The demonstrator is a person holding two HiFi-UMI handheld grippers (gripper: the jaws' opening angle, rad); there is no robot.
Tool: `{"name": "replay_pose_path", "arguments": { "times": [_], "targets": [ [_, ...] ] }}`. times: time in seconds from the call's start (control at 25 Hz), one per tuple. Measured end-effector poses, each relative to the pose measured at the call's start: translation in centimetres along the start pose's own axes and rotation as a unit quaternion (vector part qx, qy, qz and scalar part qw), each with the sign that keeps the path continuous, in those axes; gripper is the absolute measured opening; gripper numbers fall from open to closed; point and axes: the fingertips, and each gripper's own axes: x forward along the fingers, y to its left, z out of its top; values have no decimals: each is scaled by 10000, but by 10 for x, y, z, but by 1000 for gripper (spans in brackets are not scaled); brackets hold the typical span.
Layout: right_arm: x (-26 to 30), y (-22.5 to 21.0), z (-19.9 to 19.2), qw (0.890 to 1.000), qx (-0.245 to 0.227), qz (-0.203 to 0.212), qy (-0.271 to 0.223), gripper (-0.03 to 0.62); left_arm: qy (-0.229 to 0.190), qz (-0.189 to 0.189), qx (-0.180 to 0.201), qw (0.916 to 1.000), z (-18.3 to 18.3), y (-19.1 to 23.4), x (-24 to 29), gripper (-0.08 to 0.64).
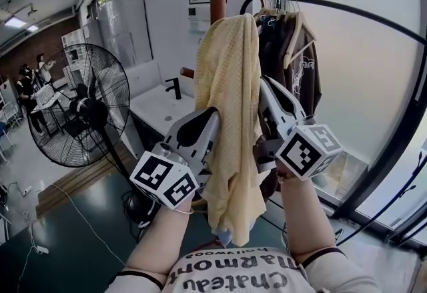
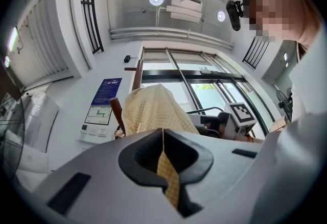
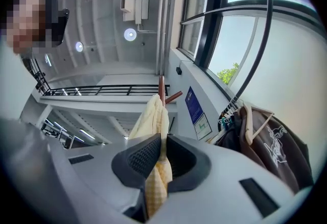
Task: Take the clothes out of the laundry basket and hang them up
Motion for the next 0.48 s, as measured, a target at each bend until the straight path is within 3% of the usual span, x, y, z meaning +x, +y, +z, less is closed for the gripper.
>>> {"name": "replay_pose_path", "arguments": {
  "times": [0.12,0.48],
  "targets": [
    [-7,-1,-1,10000,38,-21,70,41,-21,81,20,10000,3,-5,-1,14],
    [-50,-2,-39,9944,301,-30,1011,41,110,329,-117,9993,-3,-49,-8,14]
  ]
}}
